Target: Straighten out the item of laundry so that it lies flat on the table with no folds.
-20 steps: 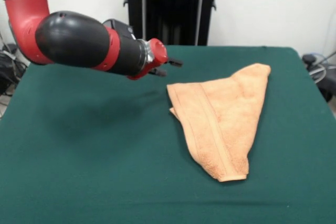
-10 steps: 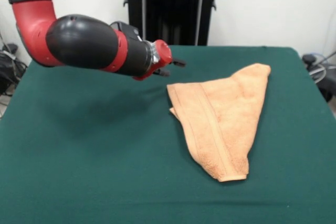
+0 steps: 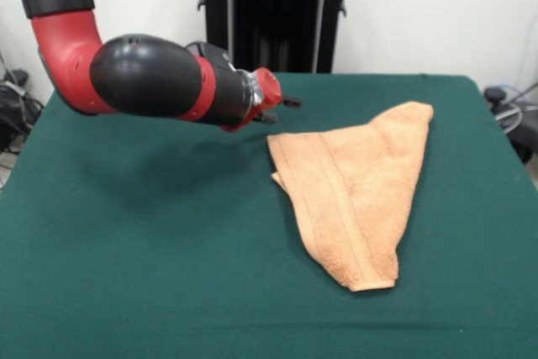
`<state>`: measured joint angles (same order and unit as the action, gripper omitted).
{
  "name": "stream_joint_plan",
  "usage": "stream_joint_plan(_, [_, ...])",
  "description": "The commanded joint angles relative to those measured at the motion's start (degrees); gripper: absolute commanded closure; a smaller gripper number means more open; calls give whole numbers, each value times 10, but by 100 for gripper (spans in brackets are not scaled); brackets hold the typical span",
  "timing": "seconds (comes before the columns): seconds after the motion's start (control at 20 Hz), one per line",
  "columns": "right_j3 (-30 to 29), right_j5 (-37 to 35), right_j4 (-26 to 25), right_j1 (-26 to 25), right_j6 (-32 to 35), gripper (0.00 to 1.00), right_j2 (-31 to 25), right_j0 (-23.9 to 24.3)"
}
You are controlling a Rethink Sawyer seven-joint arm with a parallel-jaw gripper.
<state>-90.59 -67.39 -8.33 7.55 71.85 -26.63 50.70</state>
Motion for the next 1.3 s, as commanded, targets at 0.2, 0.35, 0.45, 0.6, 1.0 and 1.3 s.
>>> stream_joint_plan(0.2, [70,36,-48,-29,-96,0,-44,-3])
stream_joint_plan(0.35, [80,37,-57,-29,-100,0,-47,-6])
stream_joint_plan(0.45, [85,37,-62,-31,-103,0,-49,-6])
stream_joint_plan(0.6, [91,41,-75,-29,-107,0,-54,-7])
stream_joint_plan(1.0, [94,54,-103,-17,-105,0,-66,-9])
stream_joint_plan(1.3, [99,69,-125,-16,-113,0,-77,-7])
